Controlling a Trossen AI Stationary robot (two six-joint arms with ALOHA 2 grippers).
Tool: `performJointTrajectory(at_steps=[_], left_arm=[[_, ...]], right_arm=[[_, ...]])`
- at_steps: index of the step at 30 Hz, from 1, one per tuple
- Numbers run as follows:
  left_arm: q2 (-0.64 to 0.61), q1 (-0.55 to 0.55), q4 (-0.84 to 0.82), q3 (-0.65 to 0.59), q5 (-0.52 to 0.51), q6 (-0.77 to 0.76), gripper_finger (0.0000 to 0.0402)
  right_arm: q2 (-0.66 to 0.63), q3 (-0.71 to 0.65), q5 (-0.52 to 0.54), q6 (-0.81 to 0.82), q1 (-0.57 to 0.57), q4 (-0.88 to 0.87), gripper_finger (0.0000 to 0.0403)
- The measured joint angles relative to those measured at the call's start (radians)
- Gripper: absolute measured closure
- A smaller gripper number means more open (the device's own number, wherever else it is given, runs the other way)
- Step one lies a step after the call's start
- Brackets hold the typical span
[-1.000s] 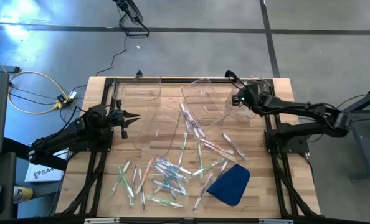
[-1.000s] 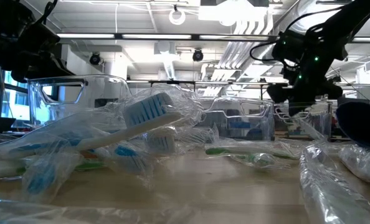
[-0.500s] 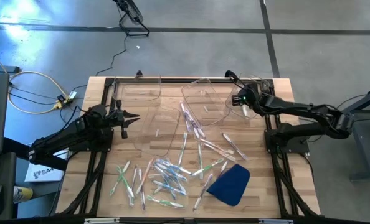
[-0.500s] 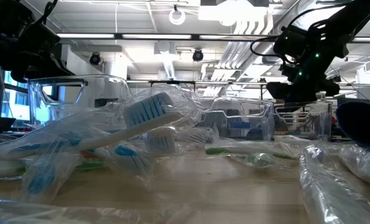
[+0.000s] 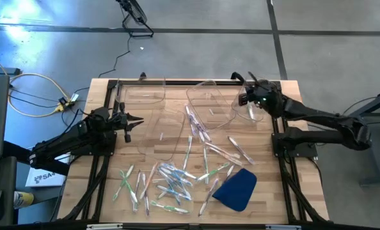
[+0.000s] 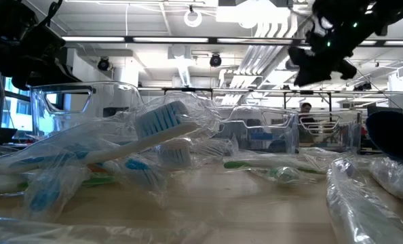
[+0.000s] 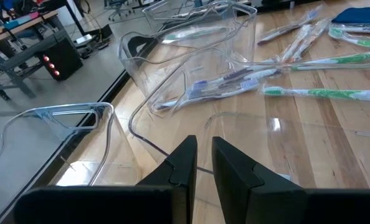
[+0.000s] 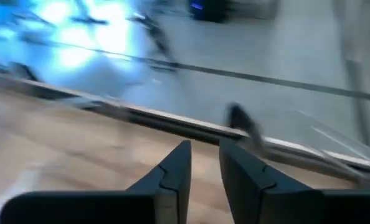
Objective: Pick & Place Toothbrushes
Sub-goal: Put the purple toothbrush into the top center transparent bin
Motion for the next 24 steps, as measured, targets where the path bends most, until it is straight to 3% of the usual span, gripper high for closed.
performJointTrajectory(at_steps=[7, 15, 18, 24], left_arm=[[0.0, 0.0, 0.0, 0.0, 0.0, 0.0, 0.0355], [0.0, 0.0, 0.0, 0.0, -0.004, 0.0, 0.0355], [0.0, 0.0, 0.0, 0.0, -0.003, 0.0, 0.0355], [0.0, 0.0, 0.0, 0.0, -0.003, 0.0, 0.0355]], right_arm=[[-0.095, 0.0, -0.3, -0.004, 0.082, 0.048, 0.0351], [-0.106, 0.0, -0.629, -0.063, 0.182, 0.046, 0.0353], [-0.106, 0.0, -0.599, -0.009, 0.235, 0.031, 0.0353], [-0.111, -0.001, -0.329, 0.066, 0.374, -0.078, 0.0353]])
